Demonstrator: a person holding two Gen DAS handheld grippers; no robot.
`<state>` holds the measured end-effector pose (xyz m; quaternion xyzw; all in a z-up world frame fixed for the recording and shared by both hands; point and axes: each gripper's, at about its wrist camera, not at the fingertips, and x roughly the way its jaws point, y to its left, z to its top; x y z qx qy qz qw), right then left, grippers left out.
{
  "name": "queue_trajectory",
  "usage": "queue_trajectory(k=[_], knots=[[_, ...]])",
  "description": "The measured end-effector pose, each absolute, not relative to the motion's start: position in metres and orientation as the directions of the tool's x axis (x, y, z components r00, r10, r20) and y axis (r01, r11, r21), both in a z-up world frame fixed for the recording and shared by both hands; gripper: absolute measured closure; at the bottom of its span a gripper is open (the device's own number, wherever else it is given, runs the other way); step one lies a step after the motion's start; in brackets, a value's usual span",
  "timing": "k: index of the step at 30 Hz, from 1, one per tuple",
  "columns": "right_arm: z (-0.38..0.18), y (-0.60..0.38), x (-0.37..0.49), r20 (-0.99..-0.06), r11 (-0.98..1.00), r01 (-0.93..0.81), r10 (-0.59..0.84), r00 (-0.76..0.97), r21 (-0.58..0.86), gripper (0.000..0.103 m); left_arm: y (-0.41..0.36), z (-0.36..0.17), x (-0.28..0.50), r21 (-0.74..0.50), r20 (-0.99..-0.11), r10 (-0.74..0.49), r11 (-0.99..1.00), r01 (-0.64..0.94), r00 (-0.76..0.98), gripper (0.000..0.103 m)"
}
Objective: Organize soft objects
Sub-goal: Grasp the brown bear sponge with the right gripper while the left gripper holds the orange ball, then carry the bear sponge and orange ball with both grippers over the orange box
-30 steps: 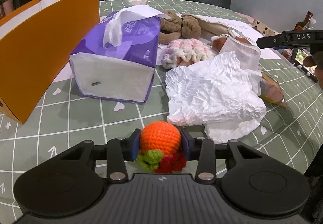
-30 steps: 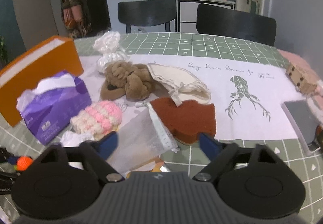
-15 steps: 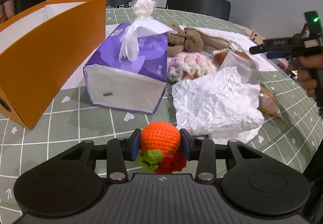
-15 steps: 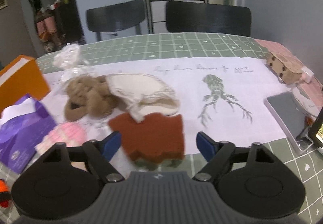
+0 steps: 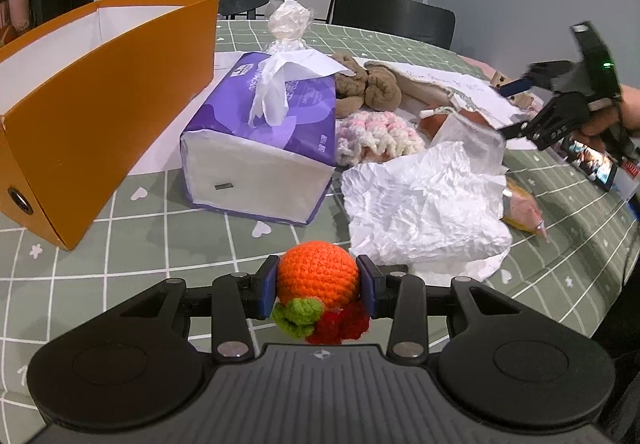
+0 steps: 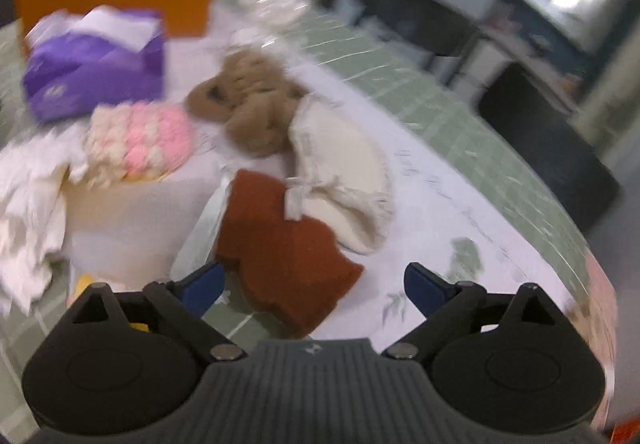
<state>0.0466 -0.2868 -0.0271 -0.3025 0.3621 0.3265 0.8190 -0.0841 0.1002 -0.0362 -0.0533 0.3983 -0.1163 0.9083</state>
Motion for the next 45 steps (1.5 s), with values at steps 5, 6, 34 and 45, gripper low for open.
queue_trajectory(k=[5, 6, 34, 45], knots=[[-0.044, -0.261, 0.075, -0.885, 0.431, -0.864, 0.250, 0.393, -0.262, 0.010, 0.102, -0.035, -0.086, -0.186, -0.714, -0.238, 0.971, 0.150, 0.659, 0.057], [-0.047, -0.256, 0.079, -0.897, 0.412, -0.877, 0.245, 0.368, -0.247, 0.011, 0.104, -0.034, -0.086, -0.182, -0.715, -0.231, 0.973, 0.143, 0.660, 0.057], [-0.051, -0.240, 0.082, -0.949, 0.401, -0.900, 0.176, 0.261, -0.172, 0.034, 0.112, -0.024, -0.092, -0.192, -0.686, -0.249, 0.968, 0.161, 0.684, 0.057], [0.000, -0.246, 0.052, -0.936, 0.414, -0.879, 0.148, 0.319, -0.234, 0.034, 0.116, -0.016, -0.102, -0.195, -0.656, -0.272, 0.962, 0.190, 0.704, 0.057]])
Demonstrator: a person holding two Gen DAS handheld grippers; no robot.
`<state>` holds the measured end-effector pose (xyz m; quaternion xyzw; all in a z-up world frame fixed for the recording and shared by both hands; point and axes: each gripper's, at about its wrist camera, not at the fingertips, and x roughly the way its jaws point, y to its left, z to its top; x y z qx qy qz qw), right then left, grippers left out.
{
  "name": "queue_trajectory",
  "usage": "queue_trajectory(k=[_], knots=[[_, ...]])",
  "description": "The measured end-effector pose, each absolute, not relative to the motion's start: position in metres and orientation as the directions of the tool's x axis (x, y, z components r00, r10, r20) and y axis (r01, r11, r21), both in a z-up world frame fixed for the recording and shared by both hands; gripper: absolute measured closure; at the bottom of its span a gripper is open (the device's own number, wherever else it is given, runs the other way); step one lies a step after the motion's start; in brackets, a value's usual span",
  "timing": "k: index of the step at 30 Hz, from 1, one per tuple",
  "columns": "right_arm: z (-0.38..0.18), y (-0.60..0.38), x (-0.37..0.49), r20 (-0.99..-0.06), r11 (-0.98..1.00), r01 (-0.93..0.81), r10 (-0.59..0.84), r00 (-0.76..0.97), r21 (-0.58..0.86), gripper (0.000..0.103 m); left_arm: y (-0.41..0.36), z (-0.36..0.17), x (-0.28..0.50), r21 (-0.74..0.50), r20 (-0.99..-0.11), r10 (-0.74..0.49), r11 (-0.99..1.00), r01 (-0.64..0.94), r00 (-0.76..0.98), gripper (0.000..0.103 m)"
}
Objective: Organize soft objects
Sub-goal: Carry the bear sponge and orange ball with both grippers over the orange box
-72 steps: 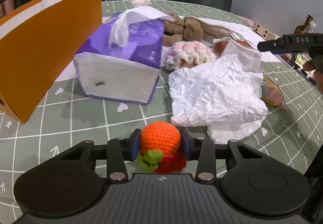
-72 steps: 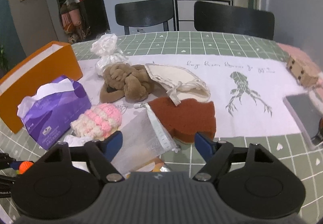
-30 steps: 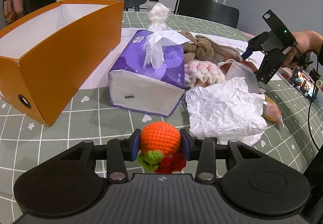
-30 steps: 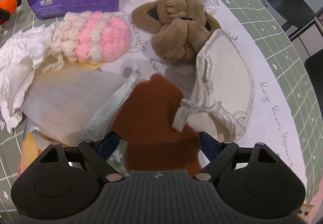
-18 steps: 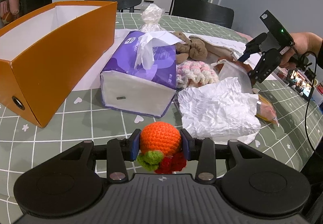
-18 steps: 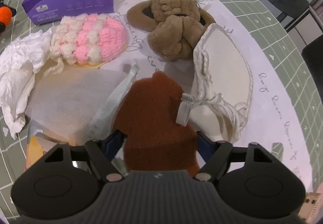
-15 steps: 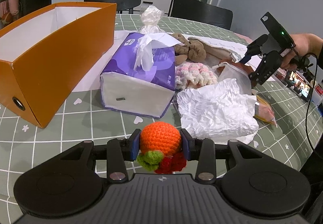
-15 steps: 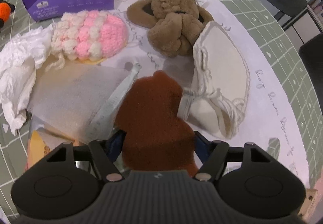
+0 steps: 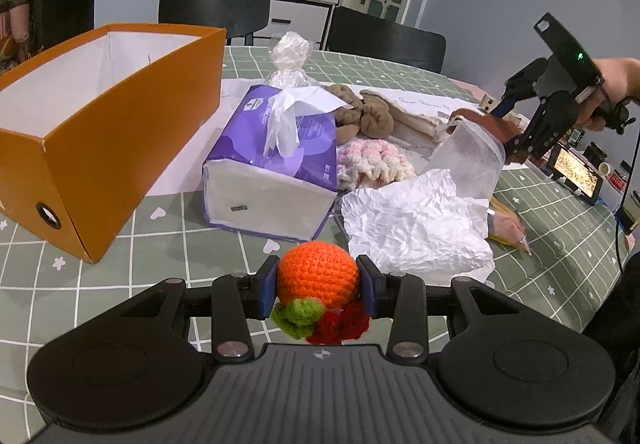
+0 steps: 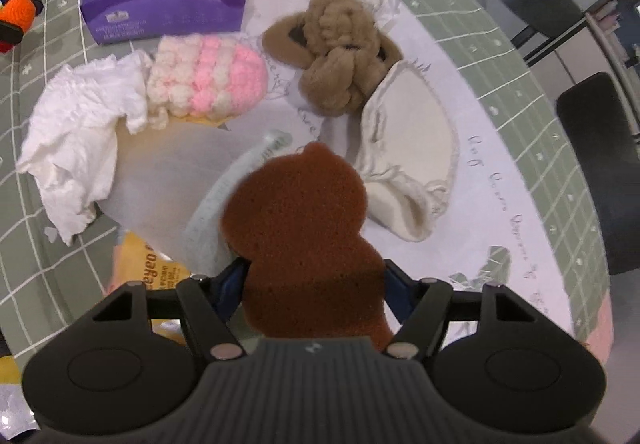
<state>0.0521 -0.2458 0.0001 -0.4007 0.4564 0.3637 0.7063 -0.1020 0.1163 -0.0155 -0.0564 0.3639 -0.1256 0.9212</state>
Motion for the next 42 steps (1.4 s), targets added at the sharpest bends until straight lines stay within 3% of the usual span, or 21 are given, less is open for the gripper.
queue_trajectory(k=[10, 26, 34, 42], knots=[[0.047, -0.247, 0.030, -0.917, 0.420, -0.854, 0.112, 0.384, -0.307, 0.034, 0.126, 0.006, -0.102, -0.161, -0.620, -0.296, 0.954, 0.252, 0.726, 0.057], [0.079, -0.188, 0.015, -0.894, 0.365, -0.859, 0.132, 0.428, -0.358, 0.034, 0.153, 0.059, -0.089, -0.008, -0.578, -0.279, 0.942, 0.336, 0.767, 0.057], [0.088, -0.124, 0.023, -0.879, 0.303, -0.882, 0.204, 0.431, -0.362, 0.034, 0.188, 0.081, -0.075, 0.069, -0.574, -0.220, 0.947, 0.314, 0.789, 0.057], [0.097, -0.048, 0.031, -0.862, 0.229, -0.903, 0.286, 0.418, -0.362, 0.034, 0.249, 0.095, -0.038, 0.020, -0.601, -0.175, 0.972, 0.233, 0.780, 0.057]])
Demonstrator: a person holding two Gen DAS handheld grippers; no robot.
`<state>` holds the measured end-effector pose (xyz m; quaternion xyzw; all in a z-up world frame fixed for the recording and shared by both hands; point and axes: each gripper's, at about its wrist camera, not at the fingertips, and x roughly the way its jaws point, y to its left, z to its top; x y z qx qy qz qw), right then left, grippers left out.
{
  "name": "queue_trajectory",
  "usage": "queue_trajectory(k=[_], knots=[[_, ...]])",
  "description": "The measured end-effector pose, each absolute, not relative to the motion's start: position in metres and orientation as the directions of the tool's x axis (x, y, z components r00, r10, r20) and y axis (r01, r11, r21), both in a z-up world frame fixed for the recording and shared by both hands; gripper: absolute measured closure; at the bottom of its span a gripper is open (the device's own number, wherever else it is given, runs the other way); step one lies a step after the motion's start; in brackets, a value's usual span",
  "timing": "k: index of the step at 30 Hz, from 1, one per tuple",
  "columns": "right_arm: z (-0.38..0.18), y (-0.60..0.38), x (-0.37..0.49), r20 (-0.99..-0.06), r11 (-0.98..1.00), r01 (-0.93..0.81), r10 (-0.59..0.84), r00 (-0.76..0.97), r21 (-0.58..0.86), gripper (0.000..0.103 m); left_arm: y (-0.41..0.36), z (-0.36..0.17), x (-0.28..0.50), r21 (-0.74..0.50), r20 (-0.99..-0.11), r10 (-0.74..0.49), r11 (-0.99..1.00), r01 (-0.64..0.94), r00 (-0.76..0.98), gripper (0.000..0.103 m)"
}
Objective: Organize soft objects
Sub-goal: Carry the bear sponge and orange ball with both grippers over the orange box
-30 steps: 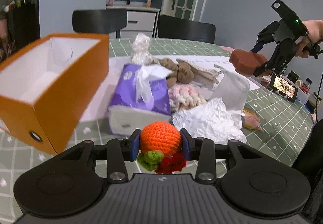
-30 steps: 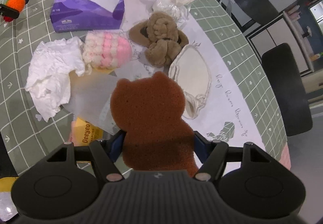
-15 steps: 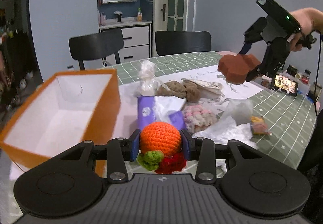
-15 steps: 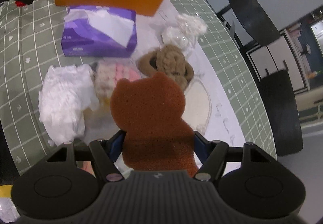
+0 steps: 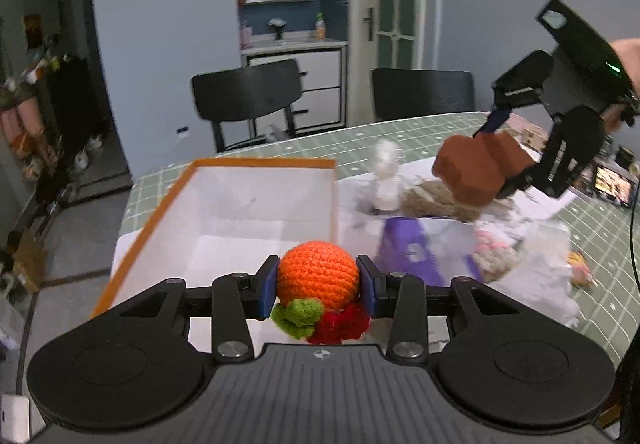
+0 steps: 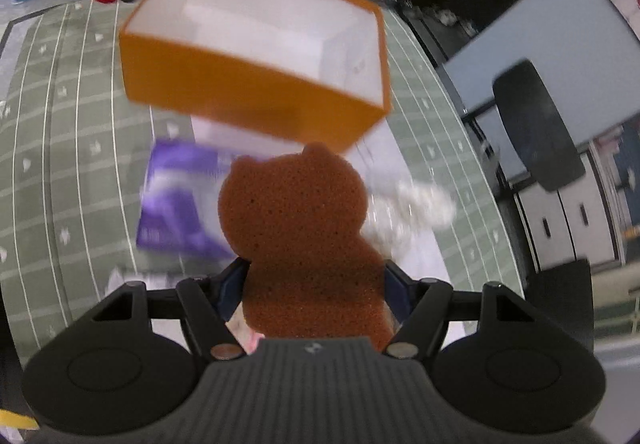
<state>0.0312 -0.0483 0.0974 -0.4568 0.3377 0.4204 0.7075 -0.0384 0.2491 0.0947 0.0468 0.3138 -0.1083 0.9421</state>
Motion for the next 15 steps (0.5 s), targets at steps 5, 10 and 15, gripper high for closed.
queue_trajectory(k=[5, 10, 15], knots=[[0.103, 0.000, 0.036, -0.851, 0.186, -0.912, 0.330, 0.408, -0.365, 0.034, 0.279, 0.090, -0.016, 0.019, -0.635, -0.130, 0.983, 0.184, 0.761, 0.057], [0.105, 0.045, 0.042, -0.844, 0.143, -0.922, 0.372, 0.386, -0.359, 0.034, 0.293, 0.080, 0.002, 0.035, -0.665, -0.097, 0.986, 0.161, 0.741, 0.057], [0.104, 0.083, 0.043, -0.840, 0.089, -0.927, 0.398, 0.369, -0.365, 0.034, 0.302, 0.068, 0.014, 0.021, -0.684, -0.100, 0.987, 0.157, 0.723, 0.057]])
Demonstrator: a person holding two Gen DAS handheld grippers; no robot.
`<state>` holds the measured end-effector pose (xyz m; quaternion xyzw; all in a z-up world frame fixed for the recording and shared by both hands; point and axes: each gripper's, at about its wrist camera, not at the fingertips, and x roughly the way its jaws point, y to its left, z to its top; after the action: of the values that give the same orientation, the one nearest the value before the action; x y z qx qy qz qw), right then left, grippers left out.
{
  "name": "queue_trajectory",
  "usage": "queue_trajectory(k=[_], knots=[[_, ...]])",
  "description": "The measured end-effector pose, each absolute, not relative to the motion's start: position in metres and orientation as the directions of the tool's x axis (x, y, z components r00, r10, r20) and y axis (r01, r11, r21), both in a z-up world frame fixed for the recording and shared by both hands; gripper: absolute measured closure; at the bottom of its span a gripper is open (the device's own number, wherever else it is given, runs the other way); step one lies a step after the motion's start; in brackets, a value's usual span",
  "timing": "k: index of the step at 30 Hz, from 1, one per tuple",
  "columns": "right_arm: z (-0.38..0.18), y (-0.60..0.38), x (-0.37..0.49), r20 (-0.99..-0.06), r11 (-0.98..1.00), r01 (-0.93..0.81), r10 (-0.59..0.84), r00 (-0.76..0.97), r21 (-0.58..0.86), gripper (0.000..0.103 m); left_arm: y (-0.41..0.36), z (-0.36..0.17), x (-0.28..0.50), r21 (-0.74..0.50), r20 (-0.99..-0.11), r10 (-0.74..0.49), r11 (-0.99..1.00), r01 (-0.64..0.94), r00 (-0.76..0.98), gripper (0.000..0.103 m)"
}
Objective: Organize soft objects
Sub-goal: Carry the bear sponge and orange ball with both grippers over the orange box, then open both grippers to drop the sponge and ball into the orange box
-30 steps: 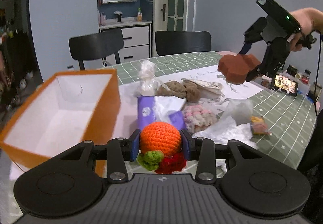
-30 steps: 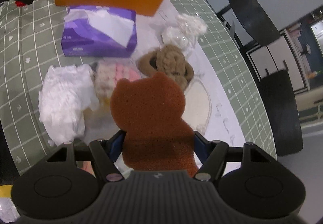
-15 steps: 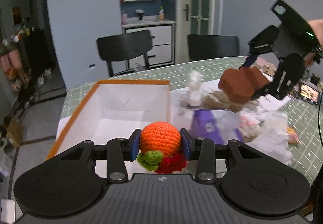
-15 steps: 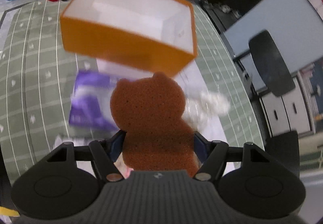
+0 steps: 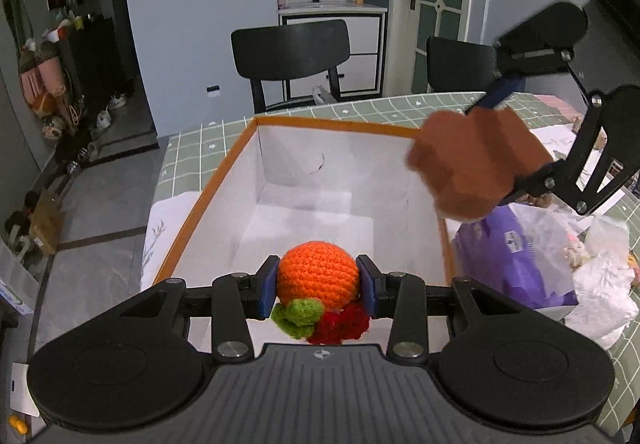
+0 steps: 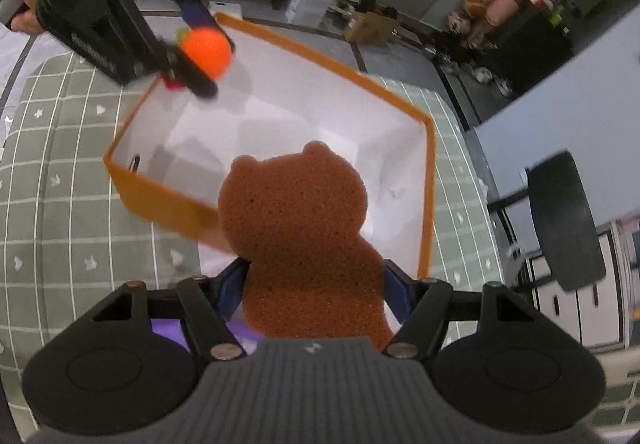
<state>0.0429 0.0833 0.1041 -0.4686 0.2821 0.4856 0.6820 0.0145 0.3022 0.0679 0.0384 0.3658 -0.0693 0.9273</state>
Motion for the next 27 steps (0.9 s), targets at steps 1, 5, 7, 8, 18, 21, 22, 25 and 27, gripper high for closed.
queue_trajectory(k=[1, 5, 7, 8, 18, 21, 22, 25, 27], knots=[[0.105, 0.090, 0.044, -0.837, 0.083, -0.927, 0.407, 0.366, -0.365, 0.034, 0.303, 0.067, 0.015, 0.023, -0.688, -0.094, 0.988, 0.151, 0.720, 0.057], [0.103, 0.115, 0.050, -0.832, 0.046, -0.924, 0.421, 0.362, -0.378, 0.034, 0.309, 0.057, 0.023, 0.010, -0.701, -0.101, 0.988, 0.152, 0.706, 0.057], [0.098, 0.126, 0.051, -0.831, 0.008, -0.917, 0.421, 0.364, -0.398, 0.034, 0.309, 0.054, 0.027, 0.019, -0.707, -0.099, 0.987, 0.158, 0.700, 0.057], [0.094, 0.133, 0.051, -0.830, -0.012, -0.912, 0.418, 0.369, -0.411, 0.034, 0.309, 0.052, 0.029, 0.039, -0.710, -0.090, 0.985, 0.167, 0.698, 0.057], [0.057, 0.180, 0.075, -0.863, -0.083, -0.915, 0.377, 0.338, -0.395, 0.034, 0.315, 0.044, 0.064, 0.109, -0.817, -0.076, 0.953, 0.281, 0.571, 0.057], [0.043, 0.186, 0.075, -0.881, -0.103, -0.921, 0.348, 0.321, -0.376, 0.034, 0.311, 0.037, 0.074, 0.118, -0.863, -0.065, 0.939, 0.324, 0.501, 0.057], [0.040, 0.184, 0.075, -0.887, -0.108, -0.924, 0.338, 0.314, -0.368, 0.034, 0.309, 0.034, 0.076, 0.131, -0.874, -0.053, 0.932, 0.339, 0.482, 0.057], [0.029, 0.188, 0.077, -0.905, -0.132, -0.928, 0.307, 0.295, -0.347, 0.034, 0.304, 0.023, 0.078, 0.141, -0.897, -0.041, 0.918, 0.372, 0.441, 0.057], [0.022, 0.189, 0.077, -0.918, -0.151, -0.931, 0.277, 0.283, -0.332, 0.034, 0.299, 0.016, 0.079, 0.149, -0.908, -0.032, 0.907, 0.393, 0.418, 0.057]])
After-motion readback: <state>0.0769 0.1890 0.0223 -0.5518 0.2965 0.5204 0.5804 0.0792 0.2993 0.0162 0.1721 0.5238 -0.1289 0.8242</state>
